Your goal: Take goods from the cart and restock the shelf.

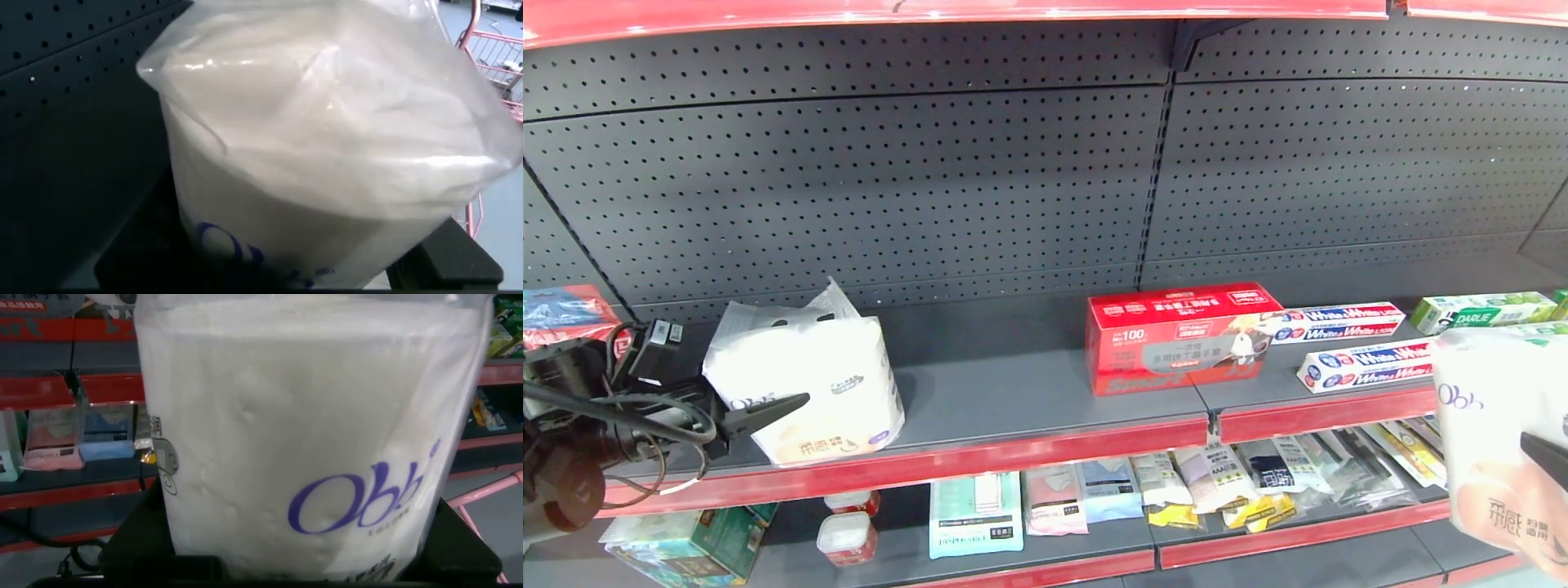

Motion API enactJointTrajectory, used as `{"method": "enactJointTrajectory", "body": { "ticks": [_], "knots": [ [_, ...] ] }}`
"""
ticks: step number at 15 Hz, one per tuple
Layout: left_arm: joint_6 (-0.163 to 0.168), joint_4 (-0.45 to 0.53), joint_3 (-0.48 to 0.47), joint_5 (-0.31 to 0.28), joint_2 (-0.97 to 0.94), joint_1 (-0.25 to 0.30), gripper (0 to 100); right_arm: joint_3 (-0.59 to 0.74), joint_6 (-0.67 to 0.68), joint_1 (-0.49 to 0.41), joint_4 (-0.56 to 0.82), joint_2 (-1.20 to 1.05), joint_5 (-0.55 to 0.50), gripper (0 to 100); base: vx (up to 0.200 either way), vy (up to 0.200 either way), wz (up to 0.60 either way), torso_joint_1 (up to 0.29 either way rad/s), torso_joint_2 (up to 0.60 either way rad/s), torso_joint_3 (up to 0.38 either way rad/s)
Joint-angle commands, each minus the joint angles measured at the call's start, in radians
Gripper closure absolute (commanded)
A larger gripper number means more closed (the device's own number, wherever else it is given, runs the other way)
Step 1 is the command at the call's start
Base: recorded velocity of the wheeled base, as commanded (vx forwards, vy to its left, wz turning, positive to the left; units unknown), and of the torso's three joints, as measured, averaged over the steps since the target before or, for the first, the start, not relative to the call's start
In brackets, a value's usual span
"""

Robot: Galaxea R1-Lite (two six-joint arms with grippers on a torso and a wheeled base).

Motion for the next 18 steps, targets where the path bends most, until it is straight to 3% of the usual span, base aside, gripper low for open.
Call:
{"method": "enactJointTrajectory", "body": {
  "ticks": [1,5,9,18],
  "knots": [
    [-0.004,-0.011,0.026,0.000,0.006,0.012,100,0.000,0.000,0.000,-0.001,-0.002,0.000,100,0.000,0.000,0.00,0.000,0.00,0.000],
    [-0.010,-0.056,0.026,-0.011,0.030,0.035,100,0.001,0.000,0.000,0.001,-0.009,0.000,100,0.000,0.000,0.00,0.000,0.00,0.000],
    [-0.050,-0.057,0.014,-0.045,0.032,0.035,100,0.003,0.000,0.000,0.001,-0.009,0.000,100,0.000,0.000,0.00,0.000,0.00,0.000],
    [-0.105,-0.059,-0.082,-0.103,0.047,-0.027,100,0.004,-0.002,0.000,0.001,-0.012,-0.002,100,0.000,0.000,0.00,0.000,0.00,0.000]
  ]
}}
